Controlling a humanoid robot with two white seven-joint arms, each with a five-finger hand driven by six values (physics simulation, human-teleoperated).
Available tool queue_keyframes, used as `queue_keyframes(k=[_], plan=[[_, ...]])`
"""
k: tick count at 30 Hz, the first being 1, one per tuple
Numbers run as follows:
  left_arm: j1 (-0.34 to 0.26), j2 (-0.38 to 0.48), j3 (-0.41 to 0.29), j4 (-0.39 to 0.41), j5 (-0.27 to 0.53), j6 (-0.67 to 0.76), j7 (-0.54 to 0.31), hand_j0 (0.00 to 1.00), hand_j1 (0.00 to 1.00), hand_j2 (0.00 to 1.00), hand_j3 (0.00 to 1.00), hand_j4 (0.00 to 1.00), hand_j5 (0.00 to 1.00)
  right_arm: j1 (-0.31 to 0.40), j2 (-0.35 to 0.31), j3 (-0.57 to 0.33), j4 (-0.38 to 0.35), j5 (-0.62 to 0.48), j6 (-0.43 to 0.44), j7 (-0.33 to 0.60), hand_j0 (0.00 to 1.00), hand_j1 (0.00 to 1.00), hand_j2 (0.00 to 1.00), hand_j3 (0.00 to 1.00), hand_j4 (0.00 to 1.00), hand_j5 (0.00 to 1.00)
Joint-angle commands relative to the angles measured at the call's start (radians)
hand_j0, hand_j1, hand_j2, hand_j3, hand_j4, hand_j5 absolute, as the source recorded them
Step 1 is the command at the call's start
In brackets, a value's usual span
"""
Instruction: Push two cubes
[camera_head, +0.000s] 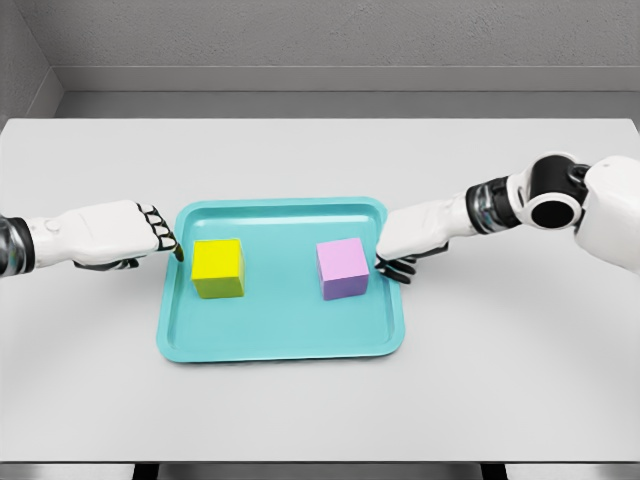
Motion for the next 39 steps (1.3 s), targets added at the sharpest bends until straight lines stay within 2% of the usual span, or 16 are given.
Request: queue_keyframes(k=[1, 5, 14, 17, 39], plan=[[0.0, 0.002, -0.001, 0.001, 0.003, 0.002, 0.0, 0.7, 0.7, 0.7, 0.7, 0.7, 0.7, 0.0, 0.005, 0.003, 0.003, -0.003, 0.005, 0.0, 0.14, 0.14, 0.14, 0.14, 0.14, 0.14], [0.0, -0.005, -0.004, -0.001, 0.003, 0.002, 0.0, 0.7, 0.7, 0.7, 0.7, 0.7, 0.7, -0.002, 0.024, 0.017, 0.029, -0.003, 0.005, 0.0, 0.14, 0.14, 0.14, 0.14, 0.14, 0.14], [0.005, -0.017, -0.007, -0.021, 0.006, 0.002, 0.0, 0.7, 0.7, 0.7, 0.7, 0.7, 0.7, -0.002, 0.035, 0.018, 0.026, -0.003, 0.003, 0.0, 0.14, 0.14, 0.14, 0.14, 0.14, 0.14], [0.003, -0.018, -0.027, -0.028, 0.006, 0.002, 0.0, 0.7, 0.7, 0.7, 0.7, 0.7, 0.7, -0.009, 0.047, 0.031, 0.026, -0.003, 0.005, 0.0, 0.14, 0.14, 0.14, 0.14, 0.14, 0.14], [-0.011, -0.055, -0.033, -0.004, 0.002, 0.002, 0.0, 0.7, 0.7, 0.7, 0.7, 0.7, 0.7, -0.023, 0.077, 0.063, 0.018, -0.005, 0.005, 0.0, 0.14, 0.14, 0.14, 0.14, 0.14, 0.14]])
